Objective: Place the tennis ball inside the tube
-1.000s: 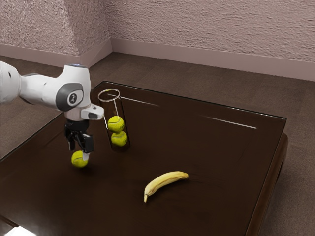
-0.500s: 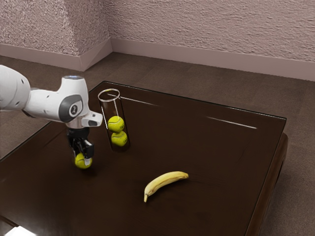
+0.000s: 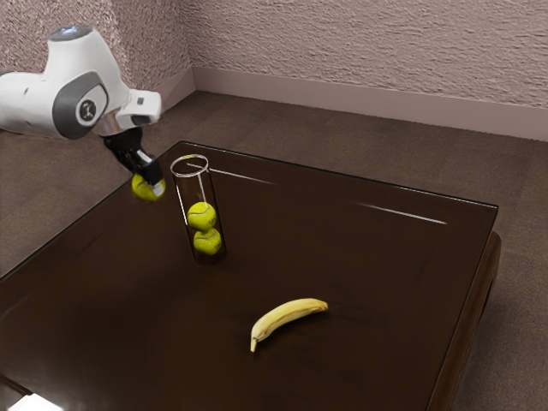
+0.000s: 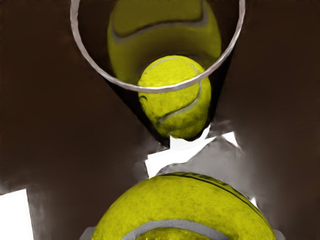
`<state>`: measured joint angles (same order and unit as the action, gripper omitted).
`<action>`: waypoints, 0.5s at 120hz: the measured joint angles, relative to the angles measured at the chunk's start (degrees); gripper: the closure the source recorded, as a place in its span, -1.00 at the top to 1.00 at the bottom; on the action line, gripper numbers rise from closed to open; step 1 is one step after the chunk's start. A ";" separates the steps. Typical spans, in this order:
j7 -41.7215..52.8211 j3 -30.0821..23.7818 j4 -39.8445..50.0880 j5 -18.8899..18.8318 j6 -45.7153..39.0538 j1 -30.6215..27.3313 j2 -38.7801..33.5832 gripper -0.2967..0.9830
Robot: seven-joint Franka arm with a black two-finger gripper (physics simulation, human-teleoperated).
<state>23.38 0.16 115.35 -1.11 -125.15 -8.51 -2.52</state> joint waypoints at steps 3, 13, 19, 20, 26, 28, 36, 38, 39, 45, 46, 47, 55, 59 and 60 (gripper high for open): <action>-0.17 -0.05 -0.47 0.01 -0.03 0.30 -1.40 -0.37; -0.76 -0.06 -2.93 -0.15 0.07 0.03 -4.90 -0.45; -1.13 -0.47 -5.49 -0.34 0.24 -0.55 -4.94 -0.48; -1.19 -0.53 -6.11 -0.37 0.26 -0.55 -4.56 -0.48; -1.52 -1.15 -9.30 -0.48 0.39 -0.56 -1.97 -0.46; -1.61 -1.32 -10.16 -0.50 0.43 -0.48 -1.15 -0.45; -1.97 -1.51 -12.05 -0.52 0.58 0.40 1.71 -0.44; -2.05 -1.50 -12.25 -0.52 0.61 0.65 2.32 -0.44; -2.09 -1.46 -12.33 -0.51 0.62 0.82 2.61 -0.44; -2.32 -1.90 -12.68 -0.46 0.69 1.09 3.95 -0.44; -2.36 -1.92 -12.73 -0.45 0.69 1.18 4.17 -0.44; -2.40 -1.94 -12.86 -0.45 0.70 1.28 4.43 -0.44; -2.56 -1.96 -14.56 -0.41 0.78 1.98 6.61 -0.35; -2.52 -1.93 -15.26 -0.32 0.86 2.17 7.26 -0.23; -2.50 -1.91 -15.39 -0.29 0.88 2.19 7.38 -0.20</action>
<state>20.88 -1.75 99.96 -1.40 -124.27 -6.32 4.86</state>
